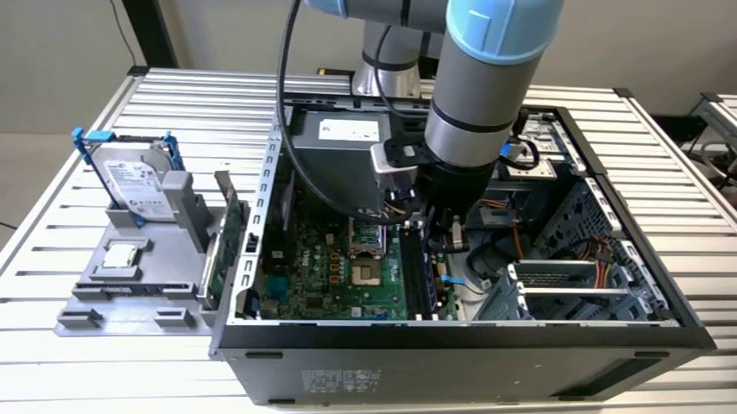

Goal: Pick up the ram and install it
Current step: 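Press down the ram until it locks into place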

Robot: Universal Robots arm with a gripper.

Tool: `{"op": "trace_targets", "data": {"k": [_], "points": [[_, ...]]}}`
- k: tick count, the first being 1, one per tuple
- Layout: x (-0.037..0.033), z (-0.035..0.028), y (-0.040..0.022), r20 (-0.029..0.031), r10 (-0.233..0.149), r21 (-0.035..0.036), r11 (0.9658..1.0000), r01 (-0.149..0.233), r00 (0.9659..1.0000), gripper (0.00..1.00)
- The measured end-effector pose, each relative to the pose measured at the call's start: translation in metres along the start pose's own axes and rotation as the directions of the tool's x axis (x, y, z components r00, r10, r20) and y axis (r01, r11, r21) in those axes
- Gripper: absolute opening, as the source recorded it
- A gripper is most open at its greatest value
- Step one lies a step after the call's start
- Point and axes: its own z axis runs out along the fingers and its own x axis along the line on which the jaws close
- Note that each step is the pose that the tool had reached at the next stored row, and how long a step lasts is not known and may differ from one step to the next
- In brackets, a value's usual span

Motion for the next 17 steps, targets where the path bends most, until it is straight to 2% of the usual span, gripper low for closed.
{"op": "trace_targets", "data": {"k": [3, 7, 10, 17], "points": [[0.0013, 0.0005, -0.0005, -0.0089, 0.001, -0.0007, 1.0, -0.001, 1.0, 0.0], [0.0066, 0.0008, -0.0022, -0.009, 0.002, -0.0016, 1.0, -0.002, 1.0, 0.0], [0.0076, 0.0009, -0.0022, -0.009, 0.004, -0.0017, 1.0, -0.004, 1.0, 0.0], [0.0079, 0.012, -0.0019, -0.0116, 0.016, -0.0023, 0.9999, -0.016, 0.9998, 0.0]]}}
